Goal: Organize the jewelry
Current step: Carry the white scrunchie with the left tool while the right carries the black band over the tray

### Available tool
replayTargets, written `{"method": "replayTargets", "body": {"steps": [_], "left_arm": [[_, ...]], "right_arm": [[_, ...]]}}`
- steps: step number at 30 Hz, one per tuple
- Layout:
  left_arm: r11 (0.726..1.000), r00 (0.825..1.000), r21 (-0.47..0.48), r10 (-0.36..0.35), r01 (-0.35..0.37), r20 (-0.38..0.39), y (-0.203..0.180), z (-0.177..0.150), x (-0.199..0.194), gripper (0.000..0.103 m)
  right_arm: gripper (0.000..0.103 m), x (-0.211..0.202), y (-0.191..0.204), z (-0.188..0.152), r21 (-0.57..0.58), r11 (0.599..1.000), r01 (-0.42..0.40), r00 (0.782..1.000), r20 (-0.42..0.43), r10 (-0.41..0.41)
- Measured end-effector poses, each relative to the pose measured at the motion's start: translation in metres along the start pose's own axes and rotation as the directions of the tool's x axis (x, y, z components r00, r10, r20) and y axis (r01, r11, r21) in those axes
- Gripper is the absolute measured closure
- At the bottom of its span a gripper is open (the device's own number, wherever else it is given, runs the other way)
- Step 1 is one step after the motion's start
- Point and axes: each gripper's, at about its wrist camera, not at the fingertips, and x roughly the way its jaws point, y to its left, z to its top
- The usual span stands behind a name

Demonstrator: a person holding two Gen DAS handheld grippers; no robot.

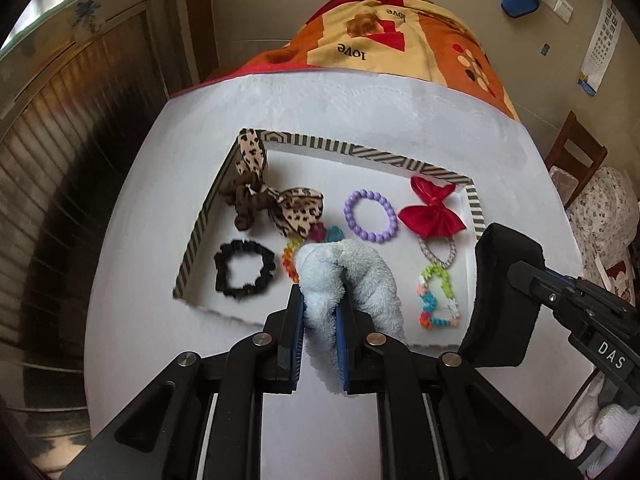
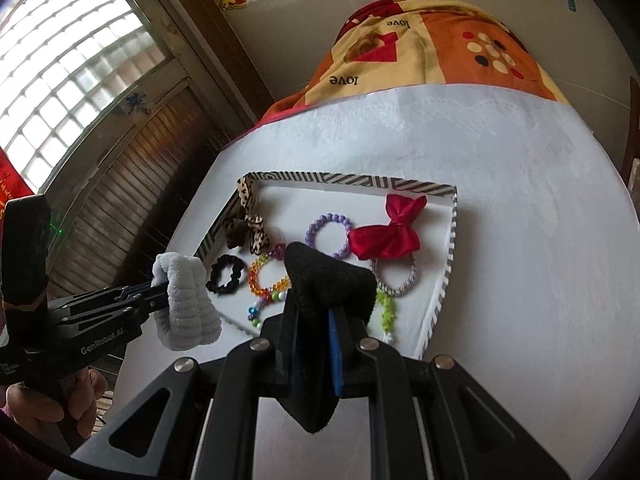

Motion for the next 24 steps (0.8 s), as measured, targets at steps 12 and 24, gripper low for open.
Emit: {"method": "replayTargets", "body": {"steps": [12,24], "left_arm": [[1.0,1.0,0.013,0.0,0.0,-0.008,0.0,0.024,0.018,0.099],[1.0,1.0,-0.009,-0.022,0.022,0.003,0.004,0.07,0.031,0.099]], "right_arm": [[0.09,0.02,-0.006,0.015,0.016,1.0,0.007,1.0,-0.022,-0.007],[0.09,0.034,-0.012,0.032,0.038,0.999,-0.003,1.0,-0.023,0.004]]}}
